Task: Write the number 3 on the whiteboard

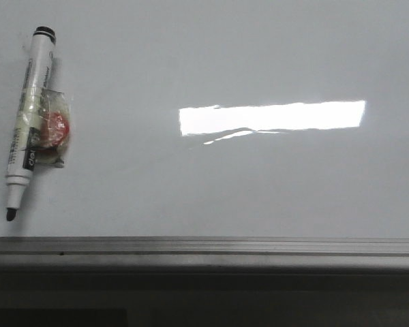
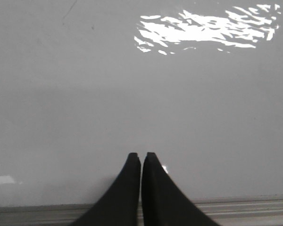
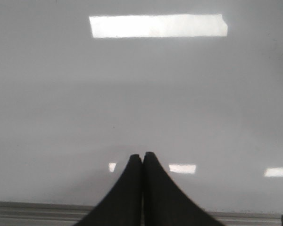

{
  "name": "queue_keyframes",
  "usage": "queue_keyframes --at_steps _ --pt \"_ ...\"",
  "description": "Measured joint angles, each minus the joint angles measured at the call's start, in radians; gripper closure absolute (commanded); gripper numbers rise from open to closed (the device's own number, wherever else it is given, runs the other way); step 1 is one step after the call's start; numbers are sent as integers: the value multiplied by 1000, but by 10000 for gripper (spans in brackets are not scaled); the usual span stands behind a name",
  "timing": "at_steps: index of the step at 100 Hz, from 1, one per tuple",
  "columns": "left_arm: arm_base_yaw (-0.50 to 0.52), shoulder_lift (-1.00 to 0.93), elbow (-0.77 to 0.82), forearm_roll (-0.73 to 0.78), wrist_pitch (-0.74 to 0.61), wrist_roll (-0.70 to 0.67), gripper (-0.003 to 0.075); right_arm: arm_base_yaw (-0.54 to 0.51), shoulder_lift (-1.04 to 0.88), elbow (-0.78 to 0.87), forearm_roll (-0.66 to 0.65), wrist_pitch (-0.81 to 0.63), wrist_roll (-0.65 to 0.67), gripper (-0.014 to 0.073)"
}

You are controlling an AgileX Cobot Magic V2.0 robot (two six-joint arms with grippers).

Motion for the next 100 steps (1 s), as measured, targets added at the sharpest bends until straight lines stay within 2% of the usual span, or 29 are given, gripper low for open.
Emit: queue_keyframes --at_steps 50,76,100 --pt "0 0 0 4 -21 0 741 0 0 0 0 -15 0 638" --pt "0 0 0 31 -80 0 741 0 0 0 2 -61 0 638" --pt "0 4 0 -1 -144 -11 741 0 0 0 161 -102 0 638"
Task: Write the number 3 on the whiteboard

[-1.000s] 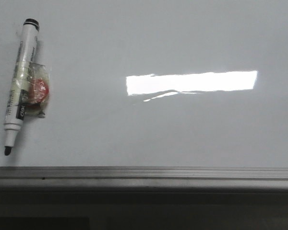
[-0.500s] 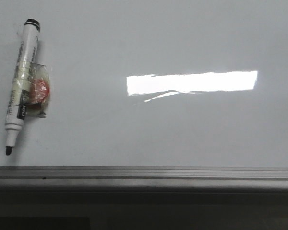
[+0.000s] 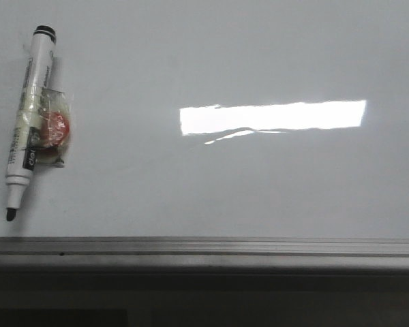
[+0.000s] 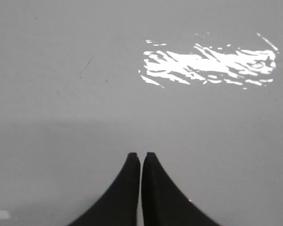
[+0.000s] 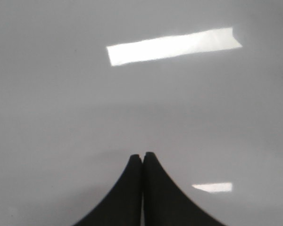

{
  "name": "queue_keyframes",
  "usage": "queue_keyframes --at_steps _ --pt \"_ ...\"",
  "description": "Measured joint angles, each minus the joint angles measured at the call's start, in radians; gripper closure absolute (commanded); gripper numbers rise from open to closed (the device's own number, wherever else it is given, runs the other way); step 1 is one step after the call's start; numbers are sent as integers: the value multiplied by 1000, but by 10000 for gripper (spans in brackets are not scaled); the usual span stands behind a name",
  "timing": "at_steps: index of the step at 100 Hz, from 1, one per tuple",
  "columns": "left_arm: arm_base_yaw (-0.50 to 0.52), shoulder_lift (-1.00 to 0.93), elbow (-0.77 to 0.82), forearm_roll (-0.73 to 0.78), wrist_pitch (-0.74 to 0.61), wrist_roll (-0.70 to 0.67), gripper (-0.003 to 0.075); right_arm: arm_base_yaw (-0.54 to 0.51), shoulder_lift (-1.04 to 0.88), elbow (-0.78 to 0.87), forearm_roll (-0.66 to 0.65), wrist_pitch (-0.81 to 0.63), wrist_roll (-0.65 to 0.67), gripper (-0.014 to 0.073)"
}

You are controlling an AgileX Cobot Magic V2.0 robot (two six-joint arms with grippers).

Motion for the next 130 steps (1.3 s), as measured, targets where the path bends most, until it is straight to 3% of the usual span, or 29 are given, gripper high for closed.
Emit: queue_keyframes --at_steps 19,49,56,69,76,103,130 --pt "0 111 -24 -18 22 -6 741 14 84 0 109 1 0 639" --pt "0 316 -251 -16 73 -6 732 60 258 -81 153 31 0 639" --pt "0 337 -271 -16 73 -2 653 64 268 -81 153 6 0 639" --pt "-4 353 -277 -16 73 20 346 64 270 -81 168 -16 0 638" --pt "-6 353 -277 -18 63 21 270 64 270 -81 228 -23 0 638" --pt "-64 353 -277 -113 25 49 301 64 270 -90 308 -56 -30 638" --pt "-352 353 -277 -169 25 72 306 64 282 -184 249 39 -247 638"
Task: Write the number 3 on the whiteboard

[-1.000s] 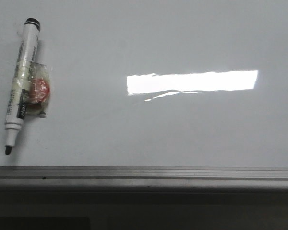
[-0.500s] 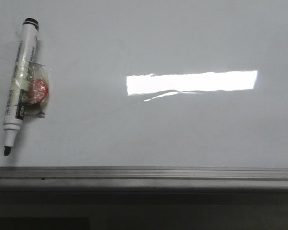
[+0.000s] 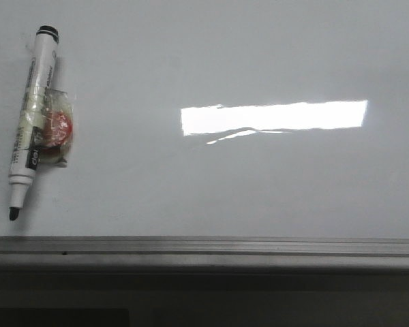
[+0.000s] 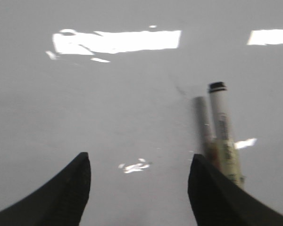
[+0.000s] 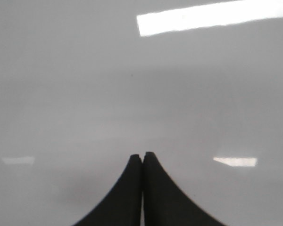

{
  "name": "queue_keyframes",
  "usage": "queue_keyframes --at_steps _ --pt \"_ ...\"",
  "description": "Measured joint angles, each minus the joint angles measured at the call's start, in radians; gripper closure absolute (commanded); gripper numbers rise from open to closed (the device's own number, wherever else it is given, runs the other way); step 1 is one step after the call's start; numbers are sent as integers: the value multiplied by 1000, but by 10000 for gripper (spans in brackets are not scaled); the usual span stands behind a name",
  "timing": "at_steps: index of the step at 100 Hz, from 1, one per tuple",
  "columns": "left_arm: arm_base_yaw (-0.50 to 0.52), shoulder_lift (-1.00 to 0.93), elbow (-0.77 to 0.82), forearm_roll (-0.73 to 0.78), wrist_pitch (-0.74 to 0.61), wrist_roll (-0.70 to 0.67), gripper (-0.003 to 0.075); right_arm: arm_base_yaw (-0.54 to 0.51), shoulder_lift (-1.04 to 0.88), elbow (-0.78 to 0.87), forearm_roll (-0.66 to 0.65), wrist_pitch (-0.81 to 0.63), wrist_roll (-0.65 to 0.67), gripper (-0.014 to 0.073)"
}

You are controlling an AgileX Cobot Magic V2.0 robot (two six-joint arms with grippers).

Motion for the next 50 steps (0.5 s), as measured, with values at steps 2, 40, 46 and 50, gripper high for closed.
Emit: queue_keyframes --at_steps 2,40,46,50 --pt "-23 0 0 -3 0 0 309 0 2 -8 -3 17 -5 638" --pt "-267 179 0 -64 -10 0 314 0 10 -37 -8 75 -19 638" --pt "-287 225 0 -83 -36 0 314 0 10 -37 -8 75 -19 638" --pt "-299 257 0 -100 -61 0 314 0 10 -37 -8 75 -19 638"
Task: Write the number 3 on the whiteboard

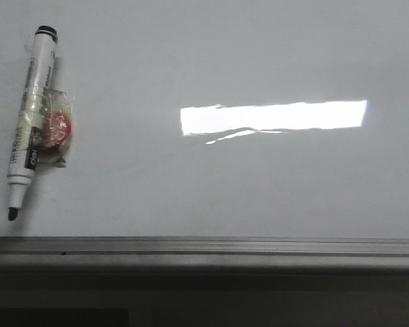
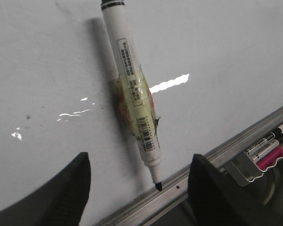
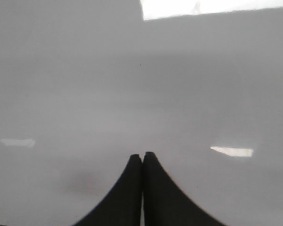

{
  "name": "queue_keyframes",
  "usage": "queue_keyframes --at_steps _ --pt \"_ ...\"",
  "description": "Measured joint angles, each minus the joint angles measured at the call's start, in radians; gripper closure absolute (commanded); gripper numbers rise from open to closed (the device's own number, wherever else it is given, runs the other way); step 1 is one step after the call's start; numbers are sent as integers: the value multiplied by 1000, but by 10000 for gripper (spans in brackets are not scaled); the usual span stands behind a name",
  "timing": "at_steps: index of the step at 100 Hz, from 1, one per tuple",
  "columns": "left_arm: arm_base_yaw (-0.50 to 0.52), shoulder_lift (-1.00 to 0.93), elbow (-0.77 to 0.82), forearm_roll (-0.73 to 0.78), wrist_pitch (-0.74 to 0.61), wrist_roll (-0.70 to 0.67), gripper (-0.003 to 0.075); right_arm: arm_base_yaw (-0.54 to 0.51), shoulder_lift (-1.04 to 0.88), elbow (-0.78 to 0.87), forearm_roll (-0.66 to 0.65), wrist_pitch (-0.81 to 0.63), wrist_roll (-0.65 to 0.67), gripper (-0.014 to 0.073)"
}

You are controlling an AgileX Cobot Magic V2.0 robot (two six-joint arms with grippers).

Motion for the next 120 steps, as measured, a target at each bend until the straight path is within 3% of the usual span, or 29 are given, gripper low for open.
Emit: queue_keyframes --at_steps 26,49,60,76,99,120 --pt "-116 154 0 -45 -173 0 314 0 0 0 -2 0 0 638" --pt "-135 284 -4 -81 -286 0 321 0 0 0 -2 0 -2 638" --pt "-136 322 -13 -84 -335 0 423 0 0 0 -2 0 -2 638" --pt "-136 360 -16 -182 -365 0 740 0 0 0 -2 1 -2 638" --pt "-142 377 -22 -176 -374 14 741 52 2 -5 -2 16 -2 638" --pt "-142 385 -57 39 -338 18 741 231 55 -17 -2 16 -14 638"
